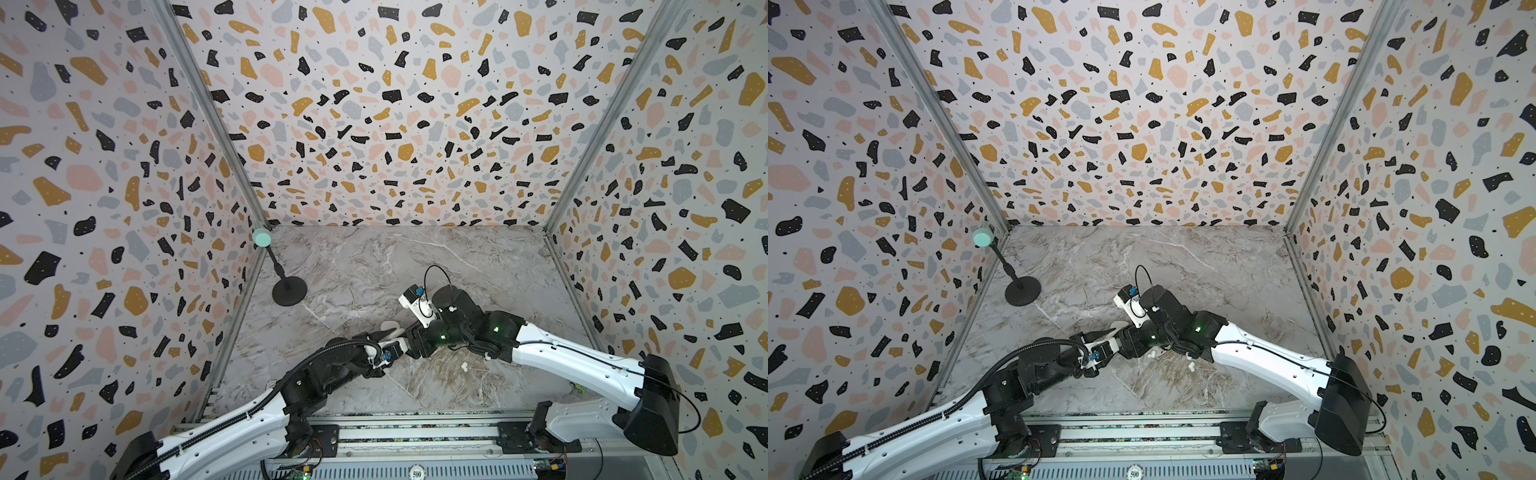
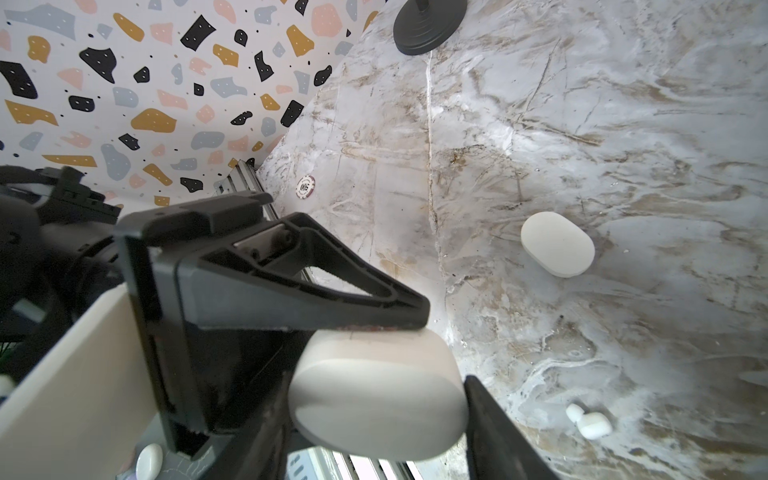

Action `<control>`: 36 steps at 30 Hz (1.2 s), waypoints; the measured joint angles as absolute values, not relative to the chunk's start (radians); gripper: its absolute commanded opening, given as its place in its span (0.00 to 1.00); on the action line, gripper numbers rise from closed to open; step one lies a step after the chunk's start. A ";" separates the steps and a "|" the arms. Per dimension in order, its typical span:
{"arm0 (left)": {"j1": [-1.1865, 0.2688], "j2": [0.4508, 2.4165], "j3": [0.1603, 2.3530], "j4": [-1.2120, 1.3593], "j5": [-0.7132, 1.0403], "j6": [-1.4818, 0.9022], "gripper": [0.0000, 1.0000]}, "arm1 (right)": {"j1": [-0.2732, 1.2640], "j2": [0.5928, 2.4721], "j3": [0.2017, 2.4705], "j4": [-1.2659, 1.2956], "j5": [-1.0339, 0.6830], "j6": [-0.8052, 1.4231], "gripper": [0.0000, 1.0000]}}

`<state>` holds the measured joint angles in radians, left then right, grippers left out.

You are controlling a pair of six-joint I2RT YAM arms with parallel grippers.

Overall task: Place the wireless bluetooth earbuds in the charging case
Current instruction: 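Close the left gripper on the case held by the right gripper, then open the right gripper and draw it back while the left gripper holds the case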

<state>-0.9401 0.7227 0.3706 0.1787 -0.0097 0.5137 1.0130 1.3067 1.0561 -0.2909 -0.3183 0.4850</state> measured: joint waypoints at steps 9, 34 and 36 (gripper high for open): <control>-0.940 0.731 0.371 0.183 -0.025 0.513 0.00 | 1.013 1.309 1.056 -0.291 -0.311 0.486 0.71; -0.944 0.703 0.508 0.056 0.081 0.139 0.00 | 0.986 0.926 0.872 -0.174 -0.172 0.468 0.99; -0.944 0.704 0.549 0.034 0.152 0.083 0.00 | 0.986 0.892 0.852 -0.152 -0.187 0.436 0.99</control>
